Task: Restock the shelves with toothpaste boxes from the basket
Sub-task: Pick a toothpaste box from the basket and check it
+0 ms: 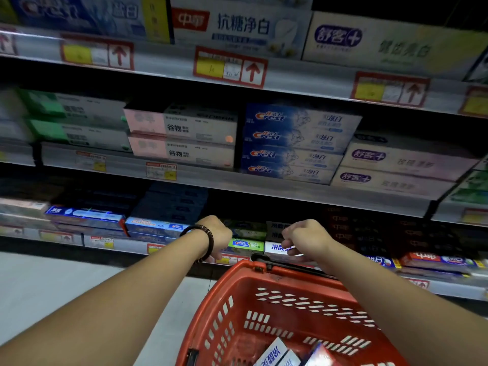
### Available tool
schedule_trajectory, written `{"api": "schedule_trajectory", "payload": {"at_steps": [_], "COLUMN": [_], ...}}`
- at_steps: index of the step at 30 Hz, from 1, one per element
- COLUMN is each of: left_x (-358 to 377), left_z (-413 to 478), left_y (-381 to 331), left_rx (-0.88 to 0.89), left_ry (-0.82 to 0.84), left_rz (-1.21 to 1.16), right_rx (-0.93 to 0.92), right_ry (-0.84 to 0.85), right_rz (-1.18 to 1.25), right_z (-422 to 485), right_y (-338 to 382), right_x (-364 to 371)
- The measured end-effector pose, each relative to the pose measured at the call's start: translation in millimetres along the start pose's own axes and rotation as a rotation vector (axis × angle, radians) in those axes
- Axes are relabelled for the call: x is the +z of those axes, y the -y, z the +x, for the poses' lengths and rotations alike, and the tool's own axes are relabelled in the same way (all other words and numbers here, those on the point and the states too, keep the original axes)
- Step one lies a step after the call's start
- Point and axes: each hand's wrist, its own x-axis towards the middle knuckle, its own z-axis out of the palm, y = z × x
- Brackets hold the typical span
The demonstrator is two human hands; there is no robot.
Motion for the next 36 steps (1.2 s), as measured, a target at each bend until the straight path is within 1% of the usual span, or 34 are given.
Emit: {"api": "schedule_trajectory", "payload": {"at_steps": [5,8,11,14,16,21,23,27,32,36], "left_x": [4,0,-4,-4,0,20,29,47,65,83], "left_z": [-25,-46,-70,-94,-108,-141,-159,-191,-230,-249], "left_y": [-5,-14,-21,-27,-28,-28,-28,-29,-34,-35], "left_rx": [0.059,0.095,0.14,0.139,0.13,0.145,0.151,0.161,0.193,0.201], "left_ry": [-0.021,-0.047,-0.059,-0.017,0.005,0.01,0.038,0.087,0.141,0.196], "left_rz": [0.035,0.007,-0.024,-0.061,-0.082,-0.075,-0.039,-0.044,0.023,0.042], "right_rx": [-0.035,-0.087,-0.117,-0.107,-0.105,-0.117,-0.127,-0.143,-0.089,-0.078], "right_ry": [-0.023,-0.068,-0.058,-0.028,-0.012,-0.036,-0.034,-0.042,-0.015,-0.038], "right_rz": [0.015,0.021,0.117,0.233,0.267,0.22,0.213,0.19,0.277,0.24], "right_z": [-24,-41,-62,-87,-104,-134,-147,-177,-214,-243], "right_y": [-3,-4,0,5,4,-8,-18,-42,-76,-100], "right_x": [-8,-15,-22,-30,-36,-50,-57,-69,-86,-99]}}
